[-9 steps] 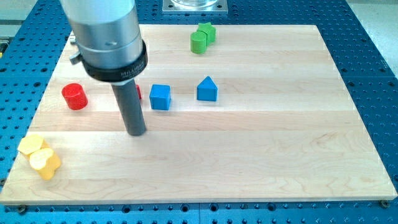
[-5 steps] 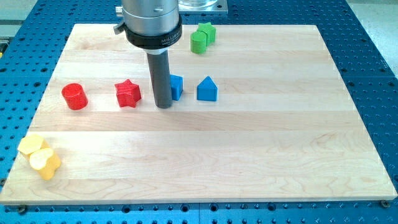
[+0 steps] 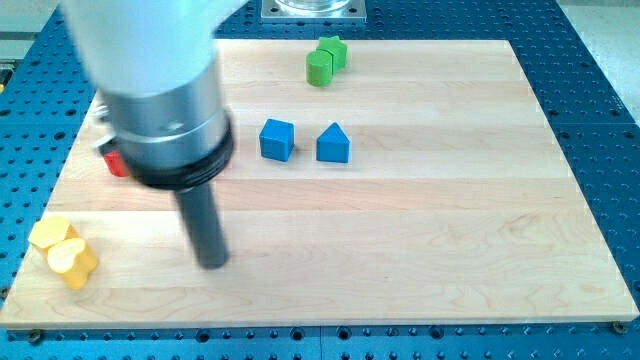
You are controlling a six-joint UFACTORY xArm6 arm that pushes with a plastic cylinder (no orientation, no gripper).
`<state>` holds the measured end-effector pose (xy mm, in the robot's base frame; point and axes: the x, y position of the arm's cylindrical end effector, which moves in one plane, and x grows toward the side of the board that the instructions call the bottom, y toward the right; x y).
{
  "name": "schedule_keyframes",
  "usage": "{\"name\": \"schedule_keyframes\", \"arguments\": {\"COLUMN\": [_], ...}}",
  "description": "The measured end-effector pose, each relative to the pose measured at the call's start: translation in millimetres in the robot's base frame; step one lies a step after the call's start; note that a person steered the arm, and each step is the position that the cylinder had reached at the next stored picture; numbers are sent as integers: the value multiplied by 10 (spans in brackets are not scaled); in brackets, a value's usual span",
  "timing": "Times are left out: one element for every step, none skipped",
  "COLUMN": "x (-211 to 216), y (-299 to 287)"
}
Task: Slightly move the yellow blocks towards the up
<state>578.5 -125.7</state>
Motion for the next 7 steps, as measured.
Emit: {"name": "schedule_keyframes", "arguments": {"x": [322, 321, 320, 320, 202, 81, 59], "y": [-272, -596, -1023, -1131, -1224, -1220, -1211]}}
